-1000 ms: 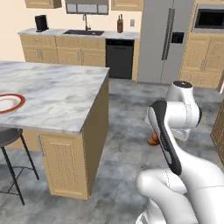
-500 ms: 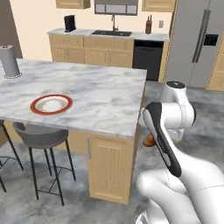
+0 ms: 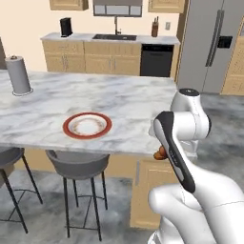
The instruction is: Move the hot dog bun to the plate on the dining table and place the condiment next to that plate. Then navigate to the fridge and take the sausage and place it on the plate as well.
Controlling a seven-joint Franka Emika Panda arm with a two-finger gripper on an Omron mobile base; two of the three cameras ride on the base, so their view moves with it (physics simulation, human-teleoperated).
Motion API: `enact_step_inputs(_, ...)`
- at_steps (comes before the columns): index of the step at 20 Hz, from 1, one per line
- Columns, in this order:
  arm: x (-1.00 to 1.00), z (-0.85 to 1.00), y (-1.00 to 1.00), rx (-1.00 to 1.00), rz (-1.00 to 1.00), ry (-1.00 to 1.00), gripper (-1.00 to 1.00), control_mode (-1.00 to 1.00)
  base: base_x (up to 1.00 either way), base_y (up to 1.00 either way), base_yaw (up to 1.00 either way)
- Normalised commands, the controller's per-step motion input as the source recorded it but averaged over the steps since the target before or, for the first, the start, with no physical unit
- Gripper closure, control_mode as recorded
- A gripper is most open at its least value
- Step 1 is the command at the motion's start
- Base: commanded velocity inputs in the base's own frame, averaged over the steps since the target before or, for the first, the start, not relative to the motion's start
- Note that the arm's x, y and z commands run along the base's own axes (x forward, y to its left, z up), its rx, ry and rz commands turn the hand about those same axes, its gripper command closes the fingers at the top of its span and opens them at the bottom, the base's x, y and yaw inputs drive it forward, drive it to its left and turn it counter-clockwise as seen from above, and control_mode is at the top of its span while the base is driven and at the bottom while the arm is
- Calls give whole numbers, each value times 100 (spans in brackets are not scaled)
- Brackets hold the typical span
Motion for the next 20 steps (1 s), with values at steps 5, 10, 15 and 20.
enact_step_inputs(5, 0, 0, 0, 0, 0, 0, 100, 100, 78, 100, -36)
enact_step_inputs(10, 0, 0, 0, 0, 0, 0, 100, 100, 73, 95, -30)
enact_step_inputs(15, 0, 0, 0, 0, 0, 0, 100, 100, 94, 44, -15)
enact_step_inputs(20, 93, -11, 3, 0, -3, 3, 100, -100, 0, 0, 0)
